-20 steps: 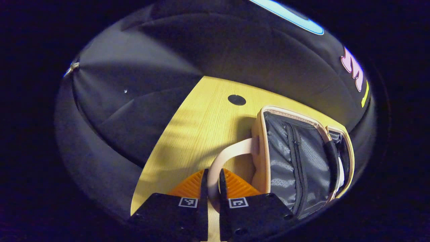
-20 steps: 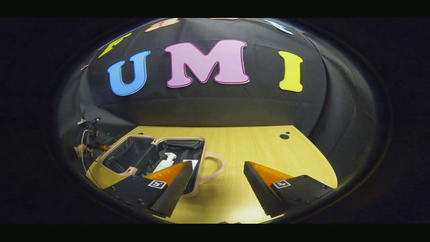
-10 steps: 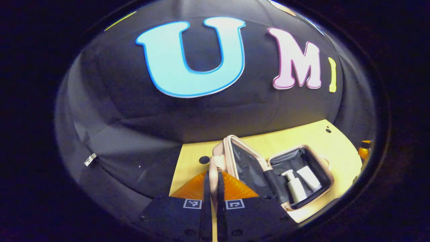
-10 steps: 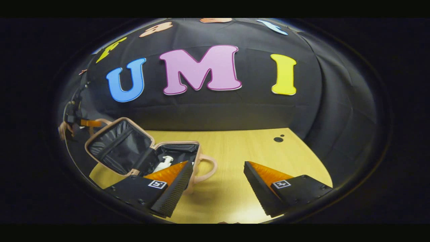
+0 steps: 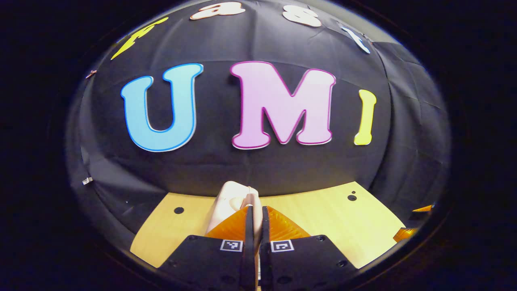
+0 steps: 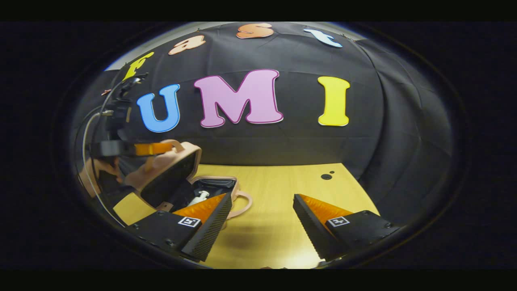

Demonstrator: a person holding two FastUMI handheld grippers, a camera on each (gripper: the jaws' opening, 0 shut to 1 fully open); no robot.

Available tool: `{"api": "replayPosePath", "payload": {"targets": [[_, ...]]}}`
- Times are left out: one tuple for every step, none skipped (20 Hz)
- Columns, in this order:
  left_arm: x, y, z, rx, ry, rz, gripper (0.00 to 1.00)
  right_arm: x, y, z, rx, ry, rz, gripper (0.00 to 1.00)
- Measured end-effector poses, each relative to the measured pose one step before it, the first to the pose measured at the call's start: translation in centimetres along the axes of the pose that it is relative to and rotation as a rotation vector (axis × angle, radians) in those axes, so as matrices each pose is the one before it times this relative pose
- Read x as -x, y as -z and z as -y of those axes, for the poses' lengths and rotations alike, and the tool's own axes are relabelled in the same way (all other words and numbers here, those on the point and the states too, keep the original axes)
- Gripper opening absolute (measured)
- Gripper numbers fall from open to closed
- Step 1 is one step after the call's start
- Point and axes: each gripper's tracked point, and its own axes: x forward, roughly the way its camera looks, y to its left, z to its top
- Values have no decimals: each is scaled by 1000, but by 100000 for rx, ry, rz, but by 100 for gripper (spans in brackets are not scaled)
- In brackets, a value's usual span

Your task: First open the suitcase, pack the skin care products into it, and then close the suitcase.

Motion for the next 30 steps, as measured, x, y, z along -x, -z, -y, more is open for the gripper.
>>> {"api": "replayPosePath", "payload": {"targets": [[-1562, 1735, 2654, 1889, 3118, -1982, 11, 409, -358, 1075, -545, 492, 1139, 97], [-1680, 1863, 2624, 3299, 2700, -2127, 11, 283, -329, 962, -317, 713, 1277, 97], [-1457, 2263, 1684, 2923, 1331, -3698, 11, 160, -70, 1096, 60, 959, 389, 97], [-1581, 2235, 1173, 1553, 6, -3793, 11, 176, 408, 637, 412, -770, -670, 97], [-1500, 2017, 663, -625, -587, -2640, 11, 183, 271, 1031, 998, 809, -154, 97], [-1635, 1500, 325, -1217, -562, -2464, 11, 323, 172, 1263, 869, 1567, -222, 98], [-1199, 1459, 280, -1093, -766, -3078, 11, 251, 338, 899, 108, 1143, -426, 97], [-957, 1074, 745, 143, 919, -1856, 11, 251, 447, 759, -274, 1244, -362, 97], [-34, 1116, 1028, 1398, 2898, -1340, 12, 85, 423, 570, -428, 1150, -381, 97], [-97, 708, 567, 912, 957, -1706, 13, 67, 429, 383, -319, 909, -658, 97], [254, 103, 177, 540, 390, 265, 17, 77, 311, 51, -205, 355, -194, 97], [725, -225, -146, 4, -1147, 754, 18, 193, 93, -381, -277, -782, 227, 97], [1239, -426, -295, 541, 234, 1812, 22, 235, -47, -547, -107, -881, 256, 97], [2083, -1181, -218, 992, 1204, 4465, 27, 429, -295, -542, 66, -946, 800, 97], [2510, -1617, 243, 764, 2155, 5278, 40, 528, -671, -693, 208, -763, 1667, 97], [2873, -1894, -214, -266, 537, 5338, 52, 776, -841, -788, 313, -737, 2088, 98], [2619, -1630, -763, -1226, -902, 5142, 84, 740, -823, -870, 167, -733, 2187, 97], [3598, -2168, -813, -1336, -1176, 4850, 98, 817, -876, -972, -127, -975, 2144, 97], [3375, -2116, -692, -1074, -1562, 4093, 99, 885, -941, -1187, -401, -1137, 2128, 97], [3325, -1764, -407, -382, -584, 2443, 97, 1019, -803, -1150, -456, -1051, 1872, 98], [3885, -1413, -62, 499, -485, 1780, 96, 1165, -871, -1252, -445, -1165, 2048, 97], [3197, -1766, -361, 614, -144, 3223, 96, 1229, -991, -1190, -43, -1092, 2504, 97], [2935, -1745, -276, 467, -440, 3089, 96, 1234, -929, -1203, 169, -1018, 2763, 97], [2561, -1607, -447, -125, -1240, 3207, 96, 1206, -849, -1202, 262, -1106, 2875, 97], [2411, -965, -720, 52, -2119, 2021, 96, 1191, -866, -1160, 576, -938, 2773, 97], [2080, -871, -645, 818, -1835, 1850, 96, 1186, -823, -980, 1023, -620, 2932, 98], [1856, -907, -379, 1442, -679, 1649, 96, 1114, -672, -978, 613, -772, 1807, 97], [1670, -693, -169, 1155, -393, 1498, 96, 857, -670, -962, 432, -744, 2321, 97], [1473, -592, -514, 541, -979, 1445, 96, 717, -821, -913, 166, -1138, 2470, 97], [1180, -407, -732, 270, -1423, 1689, 96, 554, -814, -824, 195, -1096, 2535, 97]]}}
